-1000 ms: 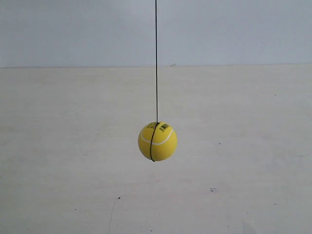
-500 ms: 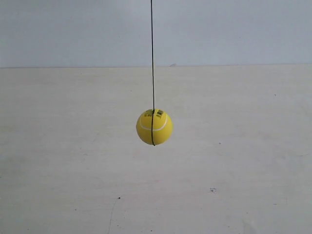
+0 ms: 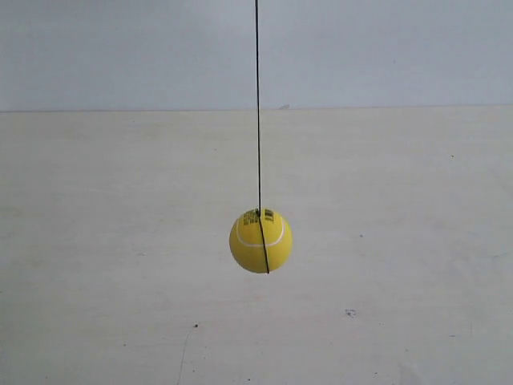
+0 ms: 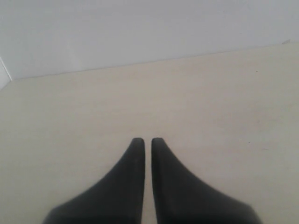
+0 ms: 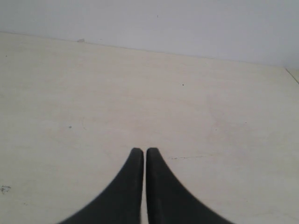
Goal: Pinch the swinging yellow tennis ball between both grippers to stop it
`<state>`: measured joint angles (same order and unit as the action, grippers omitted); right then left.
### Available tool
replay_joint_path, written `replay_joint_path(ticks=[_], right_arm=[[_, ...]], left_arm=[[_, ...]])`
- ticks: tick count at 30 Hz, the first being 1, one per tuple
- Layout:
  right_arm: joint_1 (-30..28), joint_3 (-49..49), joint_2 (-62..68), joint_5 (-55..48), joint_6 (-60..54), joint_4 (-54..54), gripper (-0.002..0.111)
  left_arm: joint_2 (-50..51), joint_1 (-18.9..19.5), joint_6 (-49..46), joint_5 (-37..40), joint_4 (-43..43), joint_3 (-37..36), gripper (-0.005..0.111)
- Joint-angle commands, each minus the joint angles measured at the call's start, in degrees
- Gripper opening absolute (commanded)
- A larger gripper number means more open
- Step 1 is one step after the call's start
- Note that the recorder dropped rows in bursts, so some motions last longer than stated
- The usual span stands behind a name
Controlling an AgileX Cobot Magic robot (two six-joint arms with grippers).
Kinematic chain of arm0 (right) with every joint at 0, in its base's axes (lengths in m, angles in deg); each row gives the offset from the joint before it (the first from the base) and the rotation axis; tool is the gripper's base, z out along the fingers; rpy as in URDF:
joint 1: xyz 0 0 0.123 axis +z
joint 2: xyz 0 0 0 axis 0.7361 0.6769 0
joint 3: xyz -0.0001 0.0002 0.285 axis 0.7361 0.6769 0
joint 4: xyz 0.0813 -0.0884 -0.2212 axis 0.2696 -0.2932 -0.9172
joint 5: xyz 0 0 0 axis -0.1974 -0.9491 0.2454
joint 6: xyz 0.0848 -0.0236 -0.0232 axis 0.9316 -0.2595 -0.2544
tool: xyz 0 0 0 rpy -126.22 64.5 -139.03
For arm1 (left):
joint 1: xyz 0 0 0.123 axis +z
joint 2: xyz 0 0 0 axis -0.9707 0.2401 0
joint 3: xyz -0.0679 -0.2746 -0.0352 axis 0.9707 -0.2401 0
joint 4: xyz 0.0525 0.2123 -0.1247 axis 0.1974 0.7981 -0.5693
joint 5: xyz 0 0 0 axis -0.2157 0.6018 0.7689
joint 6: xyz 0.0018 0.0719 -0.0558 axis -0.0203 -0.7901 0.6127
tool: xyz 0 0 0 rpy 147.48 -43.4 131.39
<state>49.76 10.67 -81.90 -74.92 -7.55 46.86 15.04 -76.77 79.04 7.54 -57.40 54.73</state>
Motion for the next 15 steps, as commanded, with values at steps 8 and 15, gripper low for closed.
replay_joint_path(ticks=[8,15], right_arm=[[-0.1,0.0,-0.3,0.6,0.0,-0.3,0.0],[-0.1,0.0,-0.3,0.6,0.0,-0.3,0.0]], left_arm=[[-0.1,0.1,-0.2,-0.6,-0.1,-0.1,0.005],[-0.1,0.1,-0.2,-0.6,-0.1,-0.1,0.005]])
